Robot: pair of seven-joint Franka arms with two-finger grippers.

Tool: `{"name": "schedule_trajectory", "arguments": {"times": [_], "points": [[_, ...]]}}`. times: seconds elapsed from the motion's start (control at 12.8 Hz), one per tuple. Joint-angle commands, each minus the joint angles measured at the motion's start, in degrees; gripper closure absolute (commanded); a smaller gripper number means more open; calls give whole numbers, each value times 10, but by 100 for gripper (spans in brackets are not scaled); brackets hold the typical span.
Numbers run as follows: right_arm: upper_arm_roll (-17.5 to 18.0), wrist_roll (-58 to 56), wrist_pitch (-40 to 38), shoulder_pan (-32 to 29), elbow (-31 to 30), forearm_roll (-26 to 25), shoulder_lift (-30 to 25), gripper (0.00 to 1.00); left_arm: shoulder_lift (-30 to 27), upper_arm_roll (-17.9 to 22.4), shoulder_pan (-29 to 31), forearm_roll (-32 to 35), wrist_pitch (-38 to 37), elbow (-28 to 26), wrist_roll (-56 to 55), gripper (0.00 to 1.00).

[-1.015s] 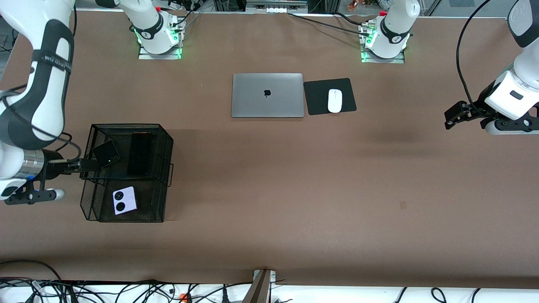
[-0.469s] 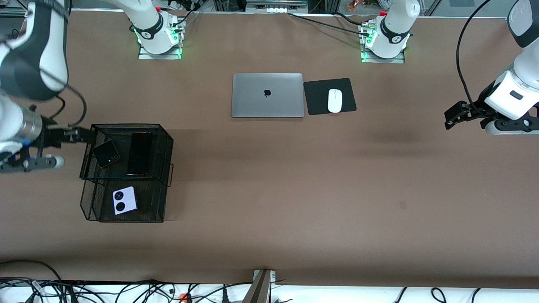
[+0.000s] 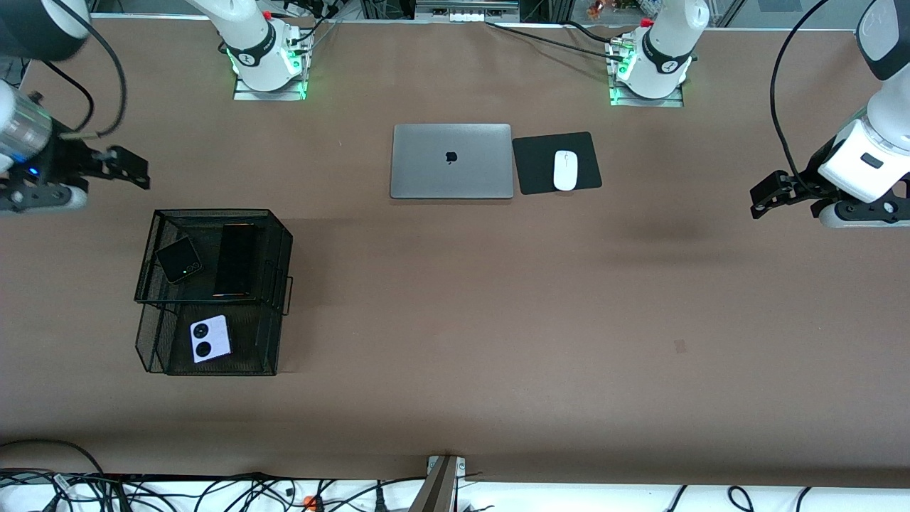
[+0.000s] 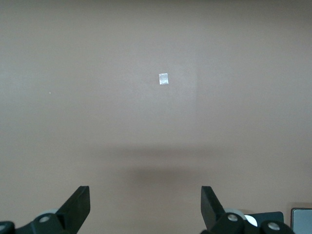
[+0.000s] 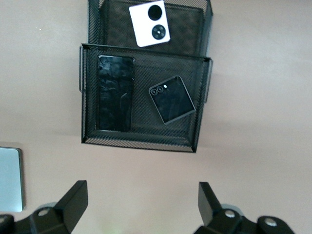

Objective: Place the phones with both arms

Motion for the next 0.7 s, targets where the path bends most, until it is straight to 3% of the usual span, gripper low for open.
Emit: {"name": "schedule_trajectory", "arguments": {"times": [0.0,0.16,0.62], "points": [[38,0,-39,-56,28,-9,-8,0,6,-3,1,8,-12,15,7,0],[41,0,-67,-68,65,-7,-4,0,5,-3,1,8,-12,16,7,0],[38,7,-75,-68,66,-1,-6,0,6,-3,-1,9,-12,16,8,0]]}}
